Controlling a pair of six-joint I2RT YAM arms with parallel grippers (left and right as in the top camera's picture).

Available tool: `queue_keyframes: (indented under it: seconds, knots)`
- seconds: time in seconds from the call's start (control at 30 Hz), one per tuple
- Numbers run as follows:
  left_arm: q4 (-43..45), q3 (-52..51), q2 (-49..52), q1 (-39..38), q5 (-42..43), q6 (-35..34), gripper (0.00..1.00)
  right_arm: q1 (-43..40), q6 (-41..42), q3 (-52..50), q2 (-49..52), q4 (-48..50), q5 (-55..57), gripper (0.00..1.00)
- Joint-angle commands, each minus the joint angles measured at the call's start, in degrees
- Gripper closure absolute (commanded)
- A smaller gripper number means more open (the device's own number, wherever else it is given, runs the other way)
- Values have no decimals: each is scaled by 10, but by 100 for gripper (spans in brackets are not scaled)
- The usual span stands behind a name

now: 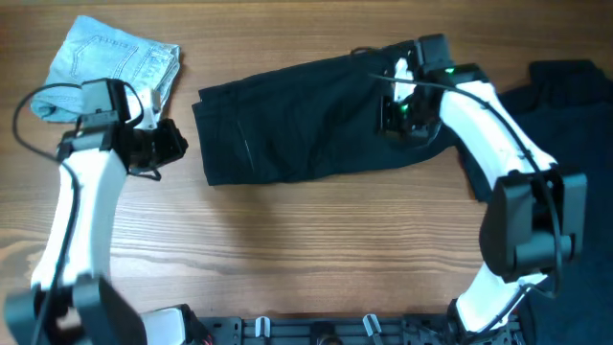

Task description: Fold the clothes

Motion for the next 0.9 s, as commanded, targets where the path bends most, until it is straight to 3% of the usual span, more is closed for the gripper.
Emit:
queue_keyframes:
  seconds: [0.0, 0.1, 0.2, 0.3, 0.37, 0.4, 0.5, 0.67, 0.8, 0.87]
  knots:
    - [-17, 7, -79, -2, 9, 1, 79, 1, 27, -37, 26, 5, 45, 94]
    - [-33, 7, -113, -2, 9, 1, 77, 12, 27, -84, 26, 33, 45, 93]
    - [-61, 7, -110, -3, 9, 1, 69, 22, 27, -146, 26, 60, 41, 93]
    - [-87, 0, -75, -3, 45, 1, 61, 24, 10, -162, 25, 20, 35, 95]
    - [-80, -13, -53, -12, 61, 1, 52, 24, -2, -162, 16, 2, 34, 95]
    - [-68, -28, -35, -20, 61, 1, 40, 24, -6, -162, 4, -2, 34, 95]
    - [-34, -64, 30, -45, 61, 1, 35, 24, -35, -162, -67, -7, 6, 81]
    - [39, -70, 144, -59, 61, 0, 40, 24, -48, -162, -208, -3, -8, 54]
    - [77, -70, 181, -59, 45, -2, 40, 24, -48, -162, -268, 6, -8, 50]
    - [85, -70, 198, -59, 23, -1, 47, 24, -48, -162, -275, 9, -8, 50]
